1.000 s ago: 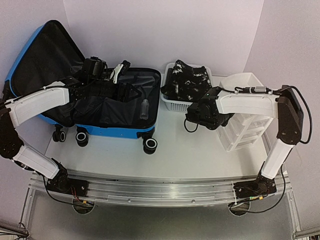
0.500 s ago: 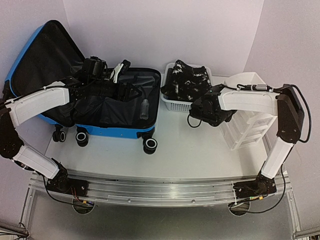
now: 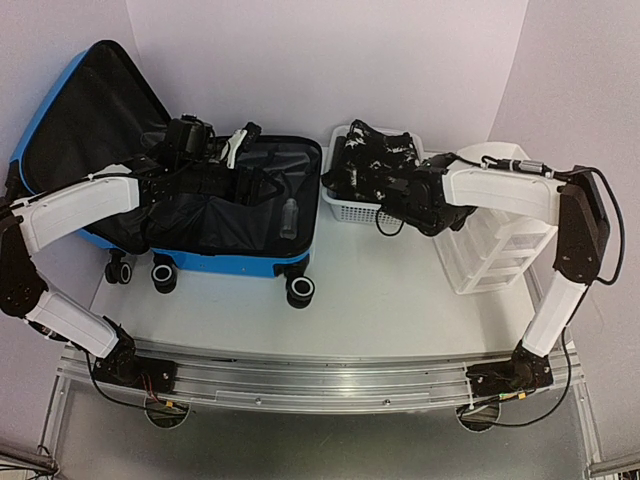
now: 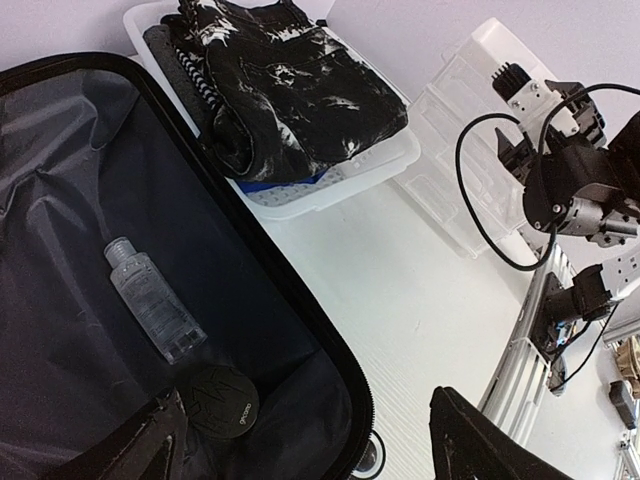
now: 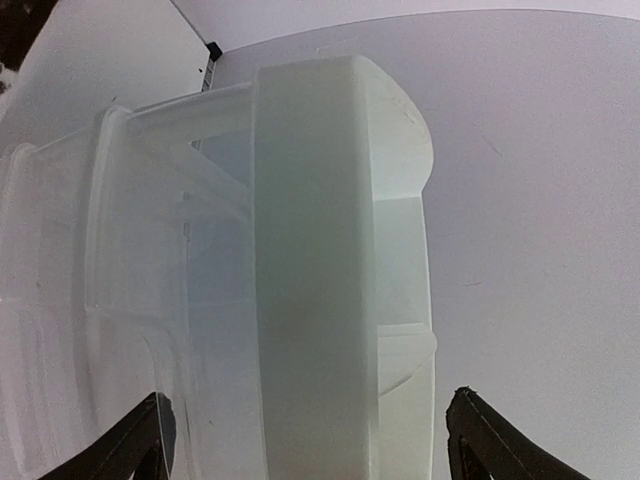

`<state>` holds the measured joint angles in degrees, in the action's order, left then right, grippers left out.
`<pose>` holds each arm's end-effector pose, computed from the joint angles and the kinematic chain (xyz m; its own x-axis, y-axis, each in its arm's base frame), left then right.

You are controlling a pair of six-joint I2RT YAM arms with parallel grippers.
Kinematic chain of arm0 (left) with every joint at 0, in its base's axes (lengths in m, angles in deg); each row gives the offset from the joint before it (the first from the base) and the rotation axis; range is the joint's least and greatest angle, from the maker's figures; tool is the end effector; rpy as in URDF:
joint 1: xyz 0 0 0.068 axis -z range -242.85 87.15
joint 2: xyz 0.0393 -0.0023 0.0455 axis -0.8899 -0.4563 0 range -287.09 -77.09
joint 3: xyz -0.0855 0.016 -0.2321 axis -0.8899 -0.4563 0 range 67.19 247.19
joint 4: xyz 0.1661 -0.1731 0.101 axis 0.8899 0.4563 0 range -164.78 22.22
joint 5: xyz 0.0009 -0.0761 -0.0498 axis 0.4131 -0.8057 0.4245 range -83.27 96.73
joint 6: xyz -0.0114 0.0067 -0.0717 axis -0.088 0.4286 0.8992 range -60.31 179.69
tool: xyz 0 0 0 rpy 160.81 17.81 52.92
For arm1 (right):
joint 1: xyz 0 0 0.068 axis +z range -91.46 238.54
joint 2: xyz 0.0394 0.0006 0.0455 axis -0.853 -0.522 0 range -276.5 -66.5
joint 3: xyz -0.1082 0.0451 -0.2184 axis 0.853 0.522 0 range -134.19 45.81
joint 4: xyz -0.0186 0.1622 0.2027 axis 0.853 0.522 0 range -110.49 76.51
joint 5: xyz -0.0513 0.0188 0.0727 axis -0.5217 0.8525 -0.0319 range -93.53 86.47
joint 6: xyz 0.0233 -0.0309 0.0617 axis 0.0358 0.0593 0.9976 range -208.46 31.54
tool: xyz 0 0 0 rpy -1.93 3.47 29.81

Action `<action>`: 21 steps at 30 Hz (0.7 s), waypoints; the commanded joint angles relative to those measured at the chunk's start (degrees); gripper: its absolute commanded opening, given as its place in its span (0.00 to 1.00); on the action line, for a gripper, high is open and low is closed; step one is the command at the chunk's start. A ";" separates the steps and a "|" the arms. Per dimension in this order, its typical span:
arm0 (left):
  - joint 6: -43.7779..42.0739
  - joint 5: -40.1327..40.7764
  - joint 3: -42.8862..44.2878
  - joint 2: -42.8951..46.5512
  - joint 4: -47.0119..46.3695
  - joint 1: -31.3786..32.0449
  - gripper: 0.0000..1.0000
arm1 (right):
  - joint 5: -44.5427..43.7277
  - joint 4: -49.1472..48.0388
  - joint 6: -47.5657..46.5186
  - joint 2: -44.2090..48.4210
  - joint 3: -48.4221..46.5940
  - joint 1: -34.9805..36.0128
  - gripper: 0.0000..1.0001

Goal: Open, take out, and arrange the luggage

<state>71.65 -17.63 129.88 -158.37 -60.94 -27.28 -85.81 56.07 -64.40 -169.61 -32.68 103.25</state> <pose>0.2646 -0.2199 0.2587 -0.5952 0.1937 -0.7799 0.7051 0.5914 -0.3913 0.2587 0.1718 0.2179 -0.7307 -0.6465 -0.2194 0.0734 0.2452 -0.9667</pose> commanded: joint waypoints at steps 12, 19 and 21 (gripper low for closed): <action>-0.62 -0.32 -1.28 1.73 -3.10 -0.25 0.83 | 4.11 24.28 3.07 -3.69 -4.54 6.87 0.85; -0.32 -0.49 -1.95 1.77 -3.75 -0.28 0.84 | 7.42 24.19 5.35 -6.13 -9.33 10.48 0.85; -0.22 -0.53 -2.09 1.86 -3.93 -0.25 0.84 | 8.68 24.07 6.29 -7.01 -11.62 11.56 0.85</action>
<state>71.65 -17.63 128.26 -158.37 -62.26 -27.28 -79.48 56.12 -61.49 -174.84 -39.05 112.40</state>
